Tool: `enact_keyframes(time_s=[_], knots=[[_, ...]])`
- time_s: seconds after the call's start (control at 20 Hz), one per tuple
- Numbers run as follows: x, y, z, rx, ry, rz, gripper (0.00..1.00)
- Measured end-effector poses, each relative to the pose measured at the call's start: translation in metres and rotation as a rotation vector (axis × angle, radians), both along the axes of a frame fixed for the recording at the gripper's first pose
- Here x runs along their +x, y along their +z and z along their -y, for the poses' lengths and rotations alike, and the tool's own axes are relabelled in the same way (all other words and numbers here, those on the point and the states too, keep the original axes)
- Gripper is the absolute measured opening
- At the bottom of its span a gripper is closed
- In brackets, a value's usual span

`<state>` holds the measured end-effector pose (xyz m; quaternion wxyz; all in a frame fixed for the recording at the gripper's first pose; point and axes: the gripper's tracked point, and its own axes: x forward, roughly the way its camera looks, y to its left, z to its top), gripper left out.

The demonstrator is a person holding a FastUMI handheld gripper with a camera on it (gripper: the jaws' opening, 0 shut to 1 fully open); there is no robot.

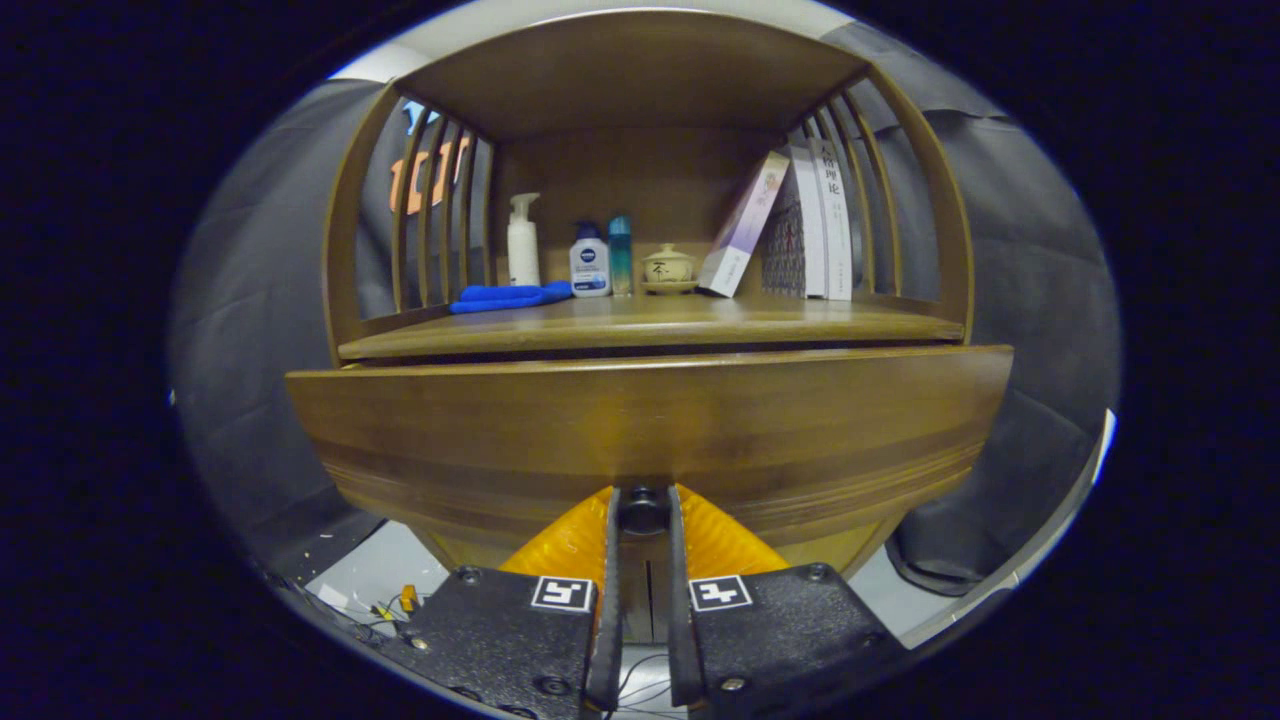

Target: Pull open the drawer, take out the items inside it, and place them on the countertop above the cabinet.

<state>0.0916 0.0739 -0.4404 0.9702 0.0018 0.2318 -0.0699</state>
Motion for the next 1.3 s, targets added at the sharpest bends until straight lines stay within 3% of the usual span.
enact_keyframes(time_s=[0.9,1.3], knots=[[-0.1,0.002,-0.023,-0.017,0.073,-0.019,0.22],[-0.122,0.002,-0.026,-0.027,0.108,-0.047,0.22]])
